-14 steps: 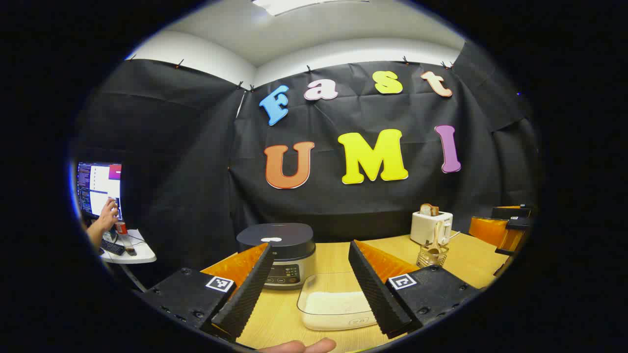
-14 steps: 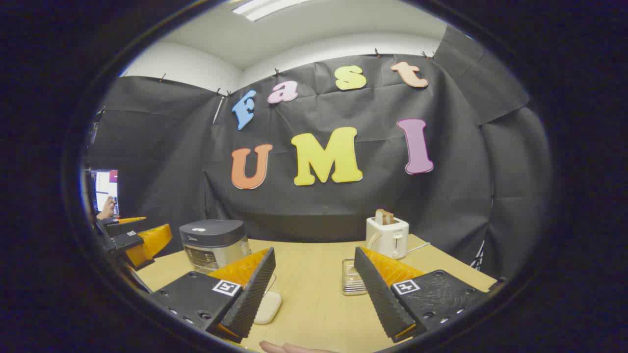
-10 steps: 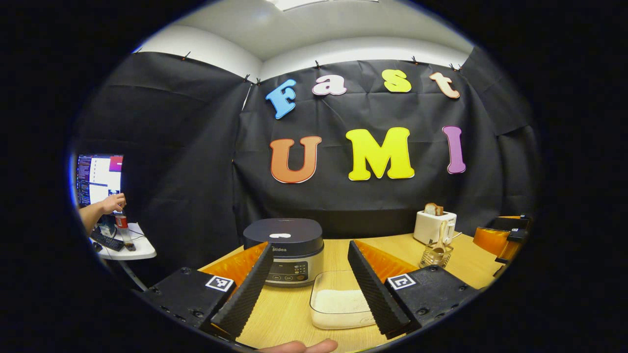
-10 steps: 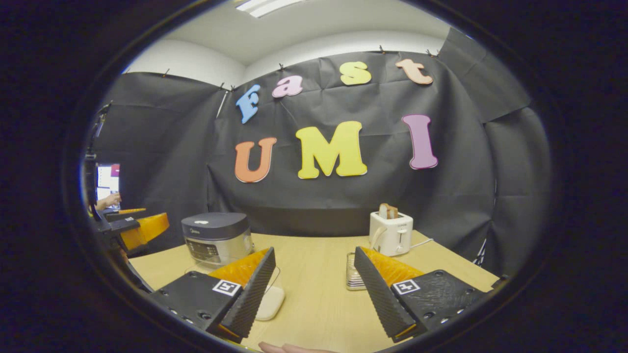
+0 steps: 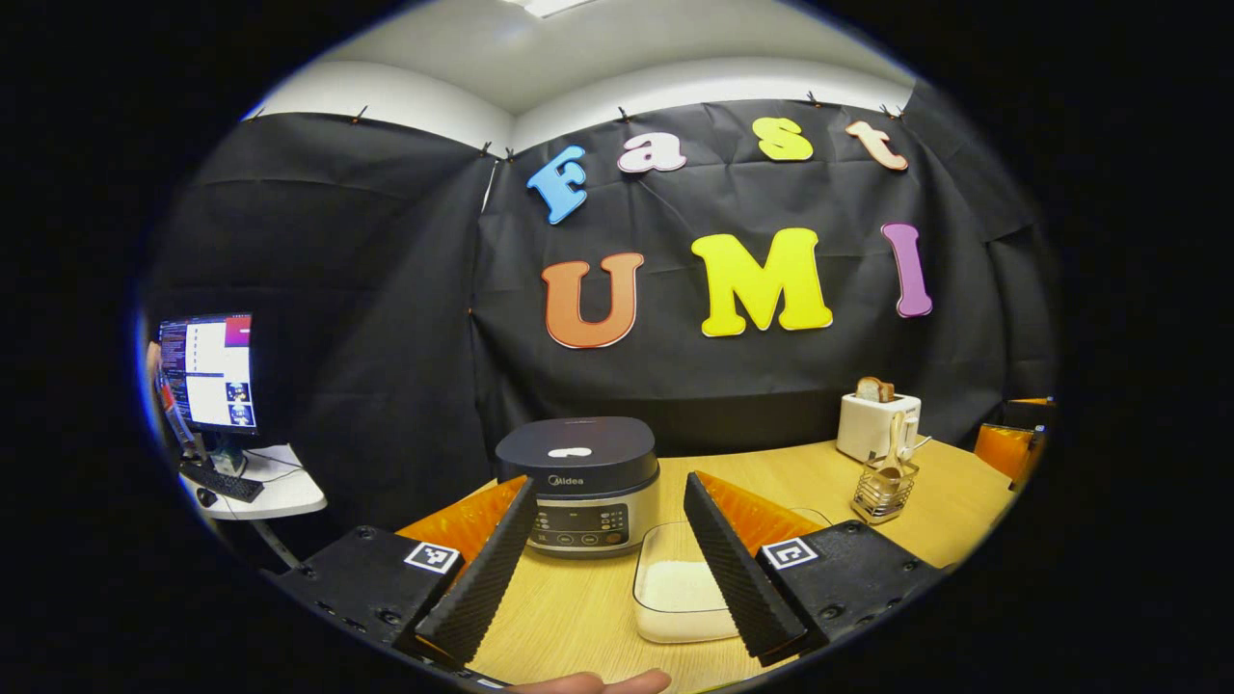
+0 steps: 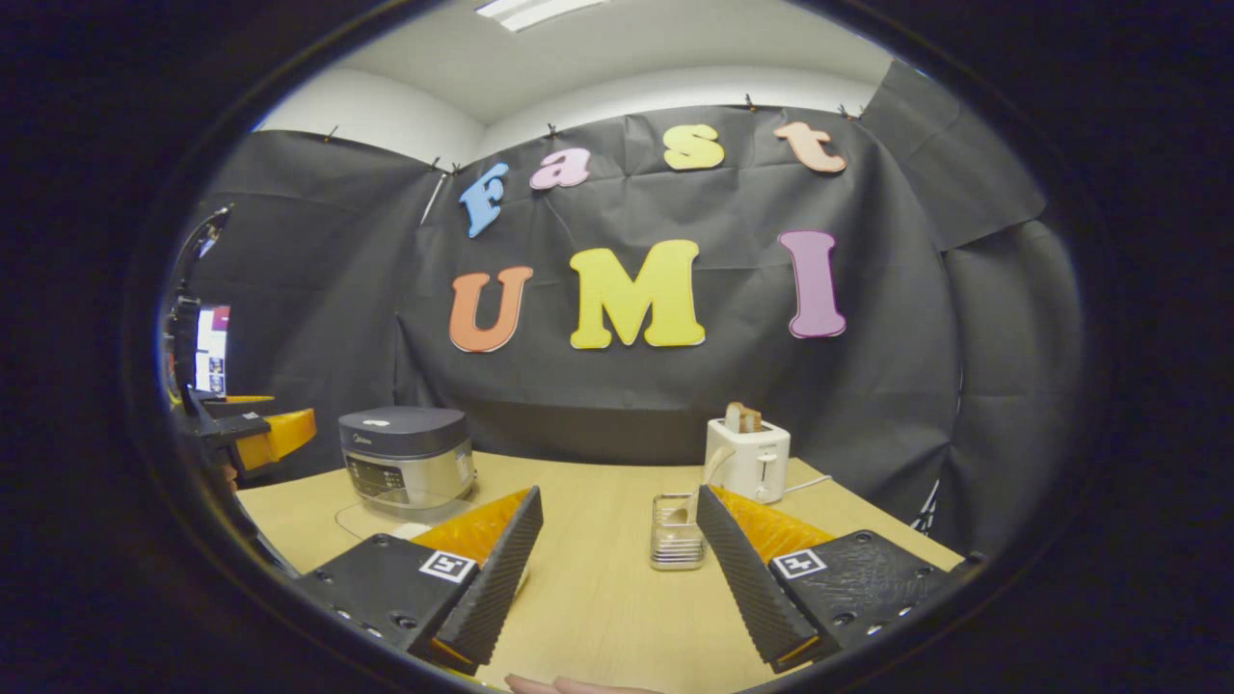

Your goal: Close the left gripper, press the button to open the rice cooker; take a wooden spoon from the chopstick holder with the right hand, scoop a spoonful of rice and pour it into the rice cooker, then put the wooden spoon back into the chopstick holder.

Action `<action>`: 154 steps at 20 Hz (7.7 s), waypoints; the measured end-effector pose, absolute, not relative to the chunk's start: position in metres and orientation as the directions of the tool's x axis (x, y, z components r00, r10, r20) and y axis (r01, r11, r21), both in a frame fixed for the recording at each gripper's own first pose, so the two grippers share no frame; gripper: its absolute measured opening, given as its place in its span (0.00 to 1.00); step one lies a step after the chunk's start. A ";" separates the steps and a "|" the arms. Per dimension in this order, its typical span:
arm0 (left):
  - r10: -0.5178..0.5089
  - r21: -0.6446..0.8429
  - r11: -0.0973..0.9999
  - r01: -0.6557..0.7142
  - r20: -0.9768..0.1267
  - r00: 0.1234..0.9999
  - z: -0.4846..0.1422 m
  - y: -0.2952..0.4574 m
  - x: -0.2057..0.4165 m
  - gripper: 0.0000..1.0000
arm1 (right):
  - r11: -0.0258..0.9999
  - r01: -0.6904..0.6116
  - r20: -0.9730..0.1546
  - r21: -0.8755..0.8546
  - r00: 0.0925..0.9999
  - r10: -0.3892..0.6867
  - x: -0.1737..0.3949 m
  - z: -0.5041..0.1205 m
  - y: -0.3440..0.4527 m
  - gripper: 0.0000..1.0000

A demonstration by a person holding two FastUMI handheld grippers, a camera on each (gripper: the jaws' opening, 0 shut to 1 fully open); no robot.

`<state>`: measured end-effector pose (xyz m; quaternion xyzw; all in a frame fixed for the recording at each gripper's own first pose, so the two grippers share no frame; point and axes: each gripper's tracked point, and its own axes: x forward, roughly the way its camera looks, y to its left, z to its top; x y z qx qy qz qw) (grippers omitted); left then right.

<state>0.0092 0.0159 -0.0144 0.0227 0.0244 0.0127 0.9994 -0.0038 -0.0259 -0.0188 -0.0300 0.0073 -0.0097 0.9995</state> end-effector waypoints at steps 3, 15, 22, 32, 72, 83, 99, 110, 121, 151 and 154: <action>0.064 0.039 0.997 -0.063 -0.022 0.998 -0.007 0.032 0.013 1.00 | 0.998 0.020 -0.020 -0.061 1.000 -0.021 -0.003 -0.020 -0.029 0.95; -0.040 -0.077 0.997 0.016 -0.318 0.947 -0.031 0.075 0.170 0.36 | 0.998 0.052 -0.015 -0.030 0.998 -0.053 0.003 -0.018 -0.051 0.95; -0.042 -0.100 0.995 -0.006 -0.475 0.879 -0.072 0.082 0.210 0.03 | 0.998 0.067 -0.028 -0.007 0.997 -0.068 0.011 -0.022 -0.064 0.96; -0.085 -0.085 0.995 0.047 -0.524 0.847 -0.079 0.081 0.200 0.03 | 0.997 0.082 -0.064 -0.002 0.995 -0.082 0.026 -0.033 -0.085 0.95; -0.038 -0.041 0.999 0.030 -0.226 0.973 -0.053 0.075 0.137 0.99 | 0.980 0.089 -0.441 0.176 0.898 -0.002 0.313 -0.089 -0.139 0.13; 0.059 -0.044 0.997 -0.067 -0.148 0.987 -0.056 0.112 0.101 0.99 | 0.999 0.037 -0.234 -0.007 0.971 -0.038 0.243 0.026 -0.093 0.13; 0.041 -0.032 0.999 -0.043 -0.074 0.996 -0.048 0.102 0.072 0.99 | 0.976 -0.219 -0.193 -0.017 0.958 0.211 0.152 0.040 0.119 0.13; 0.002 -0.043 0.999 -0.003 -0.026 1.000 -0.021 0.097 0.052 1.00 | 0.989 -0.117 -0.317 -0.091 0.945 0.083 0.156 -0.082 0.141 0.13; -0.018 -0.123 0.992 0.019 0.004 1.000 -0.006 0.115 0.040 0.99 | 0.962 -0.106 -0.377 -0.250 0.926 0.004 0.119 -0.112 0.146 0.13; -0.120 -0.035 0.992 0.118 -0.065 0.991 -0.028 0.085 0.040 0.99 | 0.692 0.123 -0.566 0.712 0.683 0.462 0.084 -0.152 0.189 0.12; -0.112 -0.045 0.993 0.109 -0.068 0.991 -0.030 0.089 0.041 0.99 | 0.590 0.189 -0.537 0.785 0.683 0.496 0.083 -0.146 0.183 0.13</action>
